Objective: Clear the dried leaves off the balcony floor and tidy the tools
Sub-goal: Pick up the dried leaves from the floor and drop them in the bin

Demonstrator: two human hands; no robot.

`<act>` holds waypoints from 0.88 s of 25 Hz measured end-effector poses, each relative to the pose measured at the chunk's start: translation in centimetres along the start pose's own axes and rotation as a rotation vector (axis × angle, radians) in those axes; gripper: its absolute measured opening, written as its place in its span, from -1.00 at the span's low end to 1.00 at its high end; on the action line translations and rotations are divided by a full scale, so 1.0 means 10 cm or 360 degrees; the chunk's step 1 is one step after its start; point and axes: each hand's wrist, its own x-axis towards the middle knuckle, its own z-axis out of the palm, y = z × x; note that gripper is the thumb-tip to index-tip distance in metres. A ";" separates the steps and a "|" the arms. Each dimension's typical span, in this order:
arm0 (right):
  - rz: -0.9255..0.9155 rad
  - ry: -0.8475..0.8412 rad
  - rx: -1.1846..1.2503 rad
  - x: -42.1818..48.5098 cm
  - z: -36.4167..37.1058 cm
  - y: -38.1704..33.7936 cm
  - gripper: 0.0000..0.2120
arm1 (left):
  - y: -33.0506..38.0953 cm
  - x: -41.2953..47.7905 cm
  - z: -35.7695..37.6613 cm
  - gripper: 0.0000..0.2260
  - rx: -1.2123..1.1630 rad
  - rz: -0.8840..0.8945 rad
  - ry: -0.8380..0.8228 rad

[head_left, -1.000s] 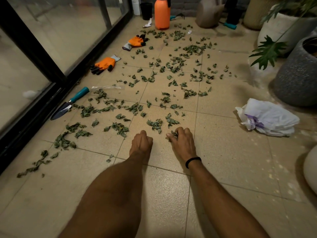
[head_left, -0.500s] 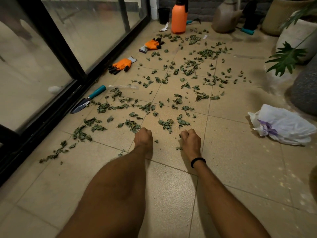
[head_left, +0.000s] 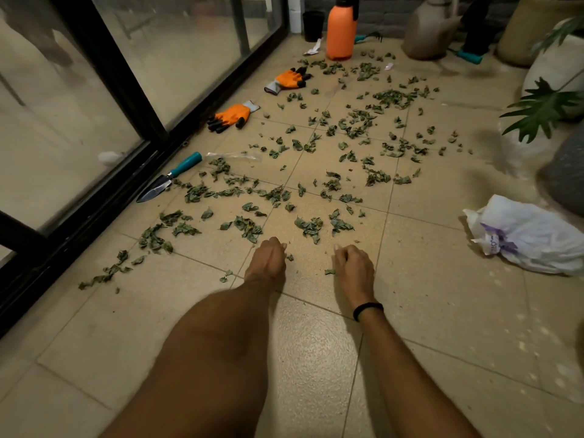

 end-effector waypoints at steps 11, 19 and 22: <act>-0.0468 0.0307 -0.0547 -0.09 0.27 0.10 -0.83 | 0.20 -0.14 0.58 -0.74 0.0768 0.0118 0.0234; 0.0326 0.0052 0.0433 0.11 0.04 0.00 -0.67 | 0.06 -0.25 0.71 -0.73 0.0532 0.0107 0.0480; 0.0419 -0.0053 0.0604 -0.09 0.13 0.01 -0.67 | 0.05 -0.32 0.79 -0.75 0.0304 0.0087 0.0615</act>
